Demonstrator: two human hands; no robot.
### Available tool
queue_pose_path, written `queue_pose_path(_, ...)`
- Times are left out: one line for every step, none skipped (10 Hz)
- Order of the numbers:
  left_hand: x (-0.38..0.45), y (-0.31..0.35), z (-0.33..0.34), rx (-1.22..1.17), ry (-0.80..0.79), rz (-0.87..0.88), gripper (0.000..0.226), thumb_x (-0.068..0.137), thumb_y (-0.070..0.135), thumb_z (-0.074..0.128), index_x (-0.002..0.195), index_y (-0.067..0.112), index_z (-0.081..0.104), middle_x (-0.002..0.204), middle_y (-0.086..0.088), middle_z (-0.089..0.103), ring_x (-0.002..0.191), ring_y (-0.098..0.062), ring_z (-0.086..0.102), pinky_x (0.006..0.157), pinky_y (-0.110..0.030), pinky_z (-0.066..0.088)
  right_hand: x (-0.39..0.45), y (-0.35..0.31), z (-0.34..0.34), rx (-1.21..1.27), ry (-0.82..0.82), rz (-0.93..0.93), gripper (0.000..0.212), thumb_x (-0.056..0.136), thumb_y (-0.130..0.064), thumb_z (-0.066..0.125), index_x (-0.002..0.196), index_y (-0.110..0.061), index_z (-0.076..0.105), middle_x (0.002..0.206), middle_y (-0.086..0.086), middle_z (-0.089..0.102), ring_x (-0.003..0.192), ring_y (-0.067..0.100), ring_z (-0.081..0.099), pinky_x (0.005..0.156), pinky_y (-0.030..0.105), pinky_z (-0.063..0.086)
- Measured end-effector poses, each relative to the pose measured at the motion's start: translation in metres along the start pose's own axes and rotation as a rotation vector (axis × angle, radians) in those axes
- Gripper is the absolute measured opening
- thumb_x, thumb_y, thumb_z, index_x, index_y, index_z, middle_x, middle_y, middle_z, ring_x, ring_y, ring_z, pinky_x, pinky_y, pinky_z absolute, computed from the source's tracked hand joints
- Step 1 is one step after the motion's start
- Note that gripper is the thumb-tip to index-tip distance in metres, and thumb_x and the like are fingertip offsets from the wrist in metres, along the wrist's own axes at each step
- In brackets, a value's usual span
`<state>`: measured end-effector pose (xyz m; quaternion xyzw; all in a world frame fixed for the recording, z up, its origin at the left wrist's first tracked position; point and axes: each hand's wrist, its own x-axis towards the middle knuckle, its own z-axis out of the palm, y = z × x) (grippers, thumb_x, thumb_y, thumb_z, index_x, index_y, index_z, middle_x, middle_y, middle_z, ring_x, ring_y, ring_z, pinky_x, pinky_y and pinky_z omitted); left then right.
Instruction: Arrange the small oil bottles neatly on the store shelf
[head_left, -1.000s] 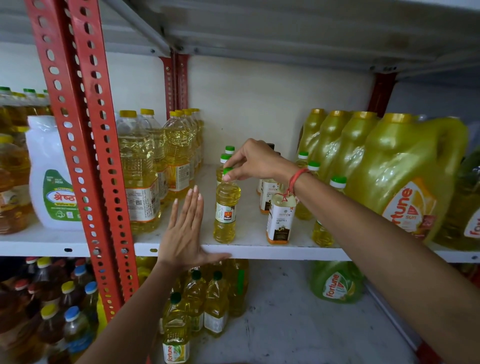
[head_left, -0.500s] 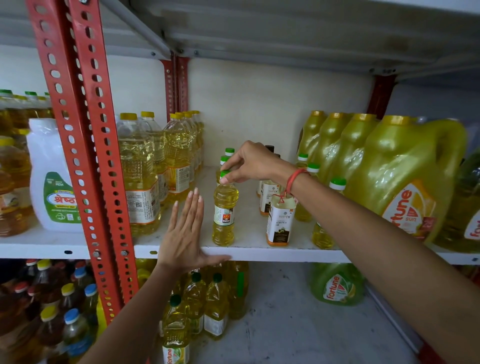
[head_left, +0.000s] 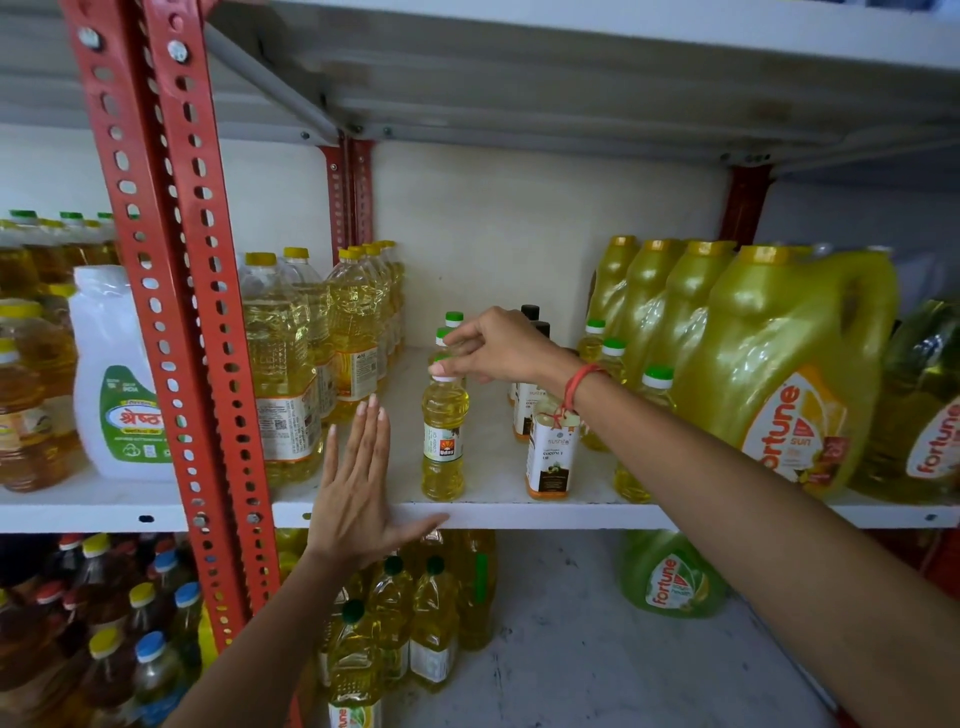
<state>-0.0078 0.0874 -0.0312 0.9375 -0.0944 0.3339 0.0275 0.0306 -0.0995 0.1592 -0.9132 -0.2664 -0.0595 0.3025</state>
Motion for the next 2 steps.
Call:
queue_pose_path(0.007,-0.003,-0.016,-0.019,0.125,-0.012,0.104,0.089,0.078,0.021,0.157,0.001,0.005,0.167,-0.015,0.001,0.154,-0.027,0.003,0.124,-0.051,-0.002,-0.013,0.0,-0.009,-0.036,0.127,-0.031,0.061,0.077,-0.046,0.075,0.124,-0.009,0.065,0.118,0.009,0.073,0.108,0.018,0.068,0.099,0.034,0.053)
queue_pose_path(0.023,0.003,-0.049,-0.081,0.248,-0.028,0.088,0.097,0.066,0.017,0.158,0.003,0.006,0.167,-0.014,0.001,0.154,-0.026,0.002,0.124,-0.05,-0.001,-0.032,0.002,-0.017,-0.038,0.398,-0.121,0.05,0.083,-0.046,0.068,0.119,-0.012,0.069,0.114,0.003,0.075,0.101,0.012,0.07,0.095,0.029,0.054)
